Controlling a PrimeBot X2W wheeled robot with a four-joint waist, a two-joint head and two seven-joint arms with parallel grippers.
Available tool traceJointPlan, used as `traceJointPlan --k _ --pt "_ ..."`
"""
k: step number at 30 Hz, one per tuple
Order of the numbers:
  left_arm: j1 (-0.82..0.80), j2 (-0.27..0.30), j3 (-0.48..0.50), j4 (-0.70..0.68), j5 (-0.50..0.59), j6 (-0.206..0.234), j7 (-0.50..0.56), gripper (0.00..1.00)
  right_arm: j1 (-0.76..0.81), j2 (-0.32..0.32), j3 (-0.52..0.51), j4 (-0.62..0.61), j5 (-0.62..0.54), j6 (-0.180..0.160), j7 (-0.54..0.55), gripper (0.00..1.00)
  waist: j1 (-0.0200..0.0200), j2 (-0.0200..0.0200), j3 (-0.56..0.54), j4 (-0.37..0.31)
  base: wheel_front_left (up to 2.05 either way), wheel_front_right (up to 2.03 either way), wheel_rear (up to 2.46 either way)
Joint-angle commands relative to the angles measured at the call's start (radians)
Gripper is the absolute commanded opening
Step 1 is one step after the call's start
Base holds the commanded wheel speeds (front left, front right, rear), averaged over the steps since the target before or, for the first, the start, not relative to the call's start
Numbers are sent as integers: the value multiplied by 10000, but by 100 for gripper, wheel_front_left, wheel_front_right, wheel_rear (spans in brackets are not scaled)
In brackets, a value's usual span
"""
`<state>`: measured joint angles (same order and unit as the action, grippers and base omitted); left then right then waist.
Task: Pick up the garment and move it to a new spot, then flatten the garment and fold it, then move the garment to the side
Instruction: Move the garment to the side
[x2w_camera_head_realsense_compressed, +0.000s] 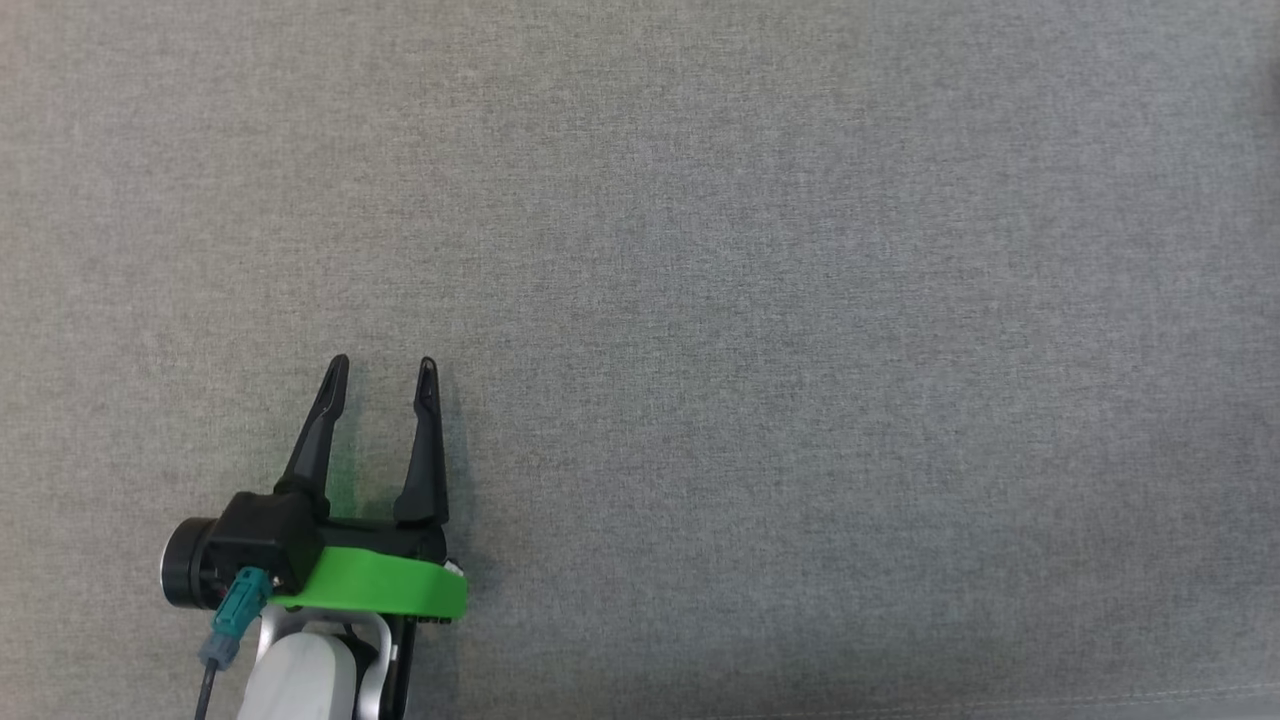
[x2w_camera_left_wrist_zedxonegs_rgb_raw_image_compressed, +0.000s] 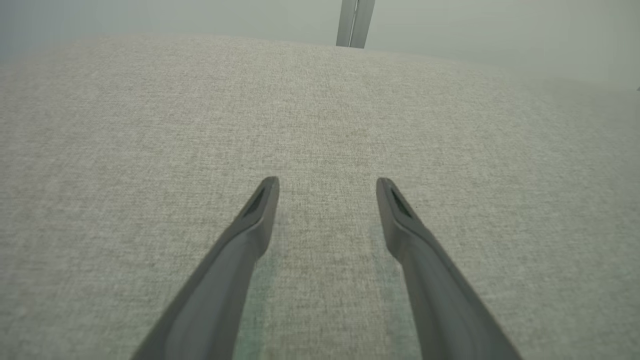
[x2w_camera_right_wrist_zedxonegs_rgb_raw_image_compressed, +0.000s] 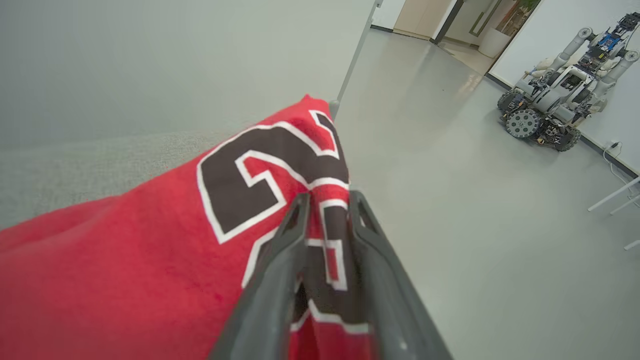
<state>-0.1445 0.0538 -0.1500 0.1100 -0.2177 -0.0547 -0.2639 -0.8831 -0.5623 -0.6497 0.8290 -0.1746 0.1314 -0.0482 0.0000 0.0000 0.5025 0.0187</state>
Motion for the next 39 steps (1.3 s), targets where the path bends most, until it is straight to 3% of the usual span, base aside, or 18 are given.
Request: traceJointPlan --k 1,5,11,23,32,39 --pt "-215 45 33 -7 122 -67 1 100 115 103 -175 82 -189 -15 -72 100 0 0 89 66 0 0 0" --pt "-224 66 46 32 153 -72 1 100 77 416 -850 357 -759 -15 -360 100 0 0 36 -29 0 0 0" --pt "-211 120 94 60 160 -75 1 100 -178 765 -585 730 -909 -15 -1042 100 0 0 -216 -237 0 0 0" --pt "48 115 472 126 -148 -64 1 100 -589 1939 2565 733 304 -15 -1963 100 0 0 -1816 -468 0 0 0" --pt "359 65 940 424 -620 162 1 100 821 2835 4947 -509 2353 -15 -2125 100 0 0 -3465 -273 0 0 0" --pt "810 48 1057 500 -366 485 1 100 2677 3605 5837 -2055 3461 -15 -2158 100 0 0 -4355 -82 0 0 0"
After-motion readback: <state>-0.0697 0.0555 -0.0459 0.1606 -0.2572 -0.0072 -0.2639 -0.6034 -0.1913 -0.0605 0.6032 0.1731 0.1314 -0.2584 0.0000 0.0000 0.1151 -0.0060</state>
